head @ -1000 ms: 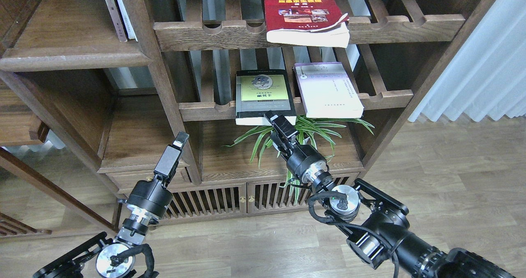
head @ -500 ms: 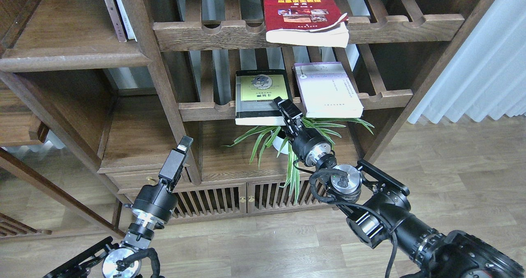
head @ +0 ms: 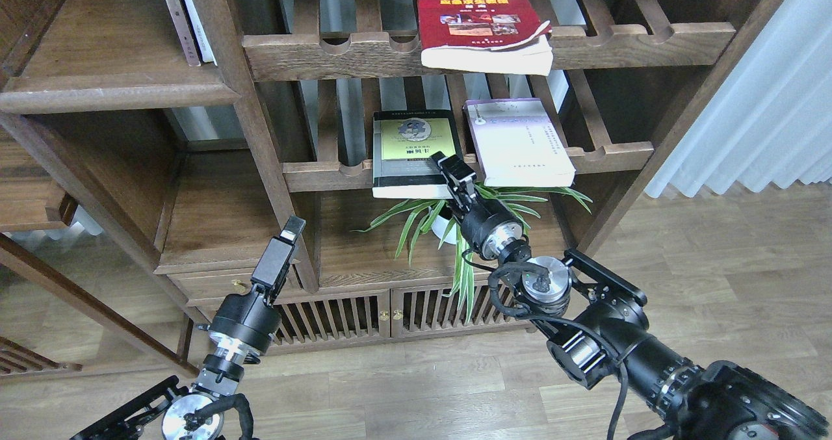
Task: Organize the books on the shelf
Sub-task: 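Reach both grippers toward the green-and-white book on the middle shelf, then pull the green-and-white book off the shelf edge with both grippers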
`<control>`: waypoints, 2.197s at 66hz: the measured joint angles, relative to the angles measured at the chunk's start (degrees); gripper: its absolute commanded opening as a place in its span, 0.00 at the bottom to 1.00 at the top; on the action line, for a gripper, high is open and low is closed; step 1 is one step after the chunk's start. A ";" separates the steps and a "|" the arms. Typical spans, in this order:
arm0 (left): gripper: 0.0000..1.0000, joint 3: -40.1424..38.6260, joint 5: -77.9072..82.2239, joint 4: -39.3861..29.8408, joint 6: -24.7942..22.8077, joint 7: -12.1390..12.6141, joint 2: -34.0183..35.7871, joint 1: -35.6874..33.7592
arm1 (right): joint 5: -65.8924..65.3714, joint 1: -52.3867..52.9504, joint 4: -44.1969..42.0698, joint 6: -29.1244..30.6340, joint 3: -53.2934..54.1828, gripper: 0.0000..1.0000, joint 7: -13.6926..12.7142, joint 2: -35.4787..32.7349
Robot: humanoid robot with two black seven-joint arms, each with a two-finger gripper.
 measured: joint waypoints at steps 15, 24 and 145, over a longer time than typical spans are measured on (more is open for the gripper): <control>0.99 0.04 0.00 0.02 0.00 -0.08 -0.03 0.09 | 2.31 0.00 -0.03 0.65 0.24 0.21 0.00 0.00; 0.99 0.05 0.00 -0.07 0.00 -0.37 -0.03 0.64 | 3.20 0.00 -0.05 2.00 0.35 0.04 -0.09 0.00; 0.97 -5.49 -21.79 -5.03 0.00 37.16 7.08 0.71 | 2.72 -15.91 7.71 21.74 0.96 0.04 -22.62 0.00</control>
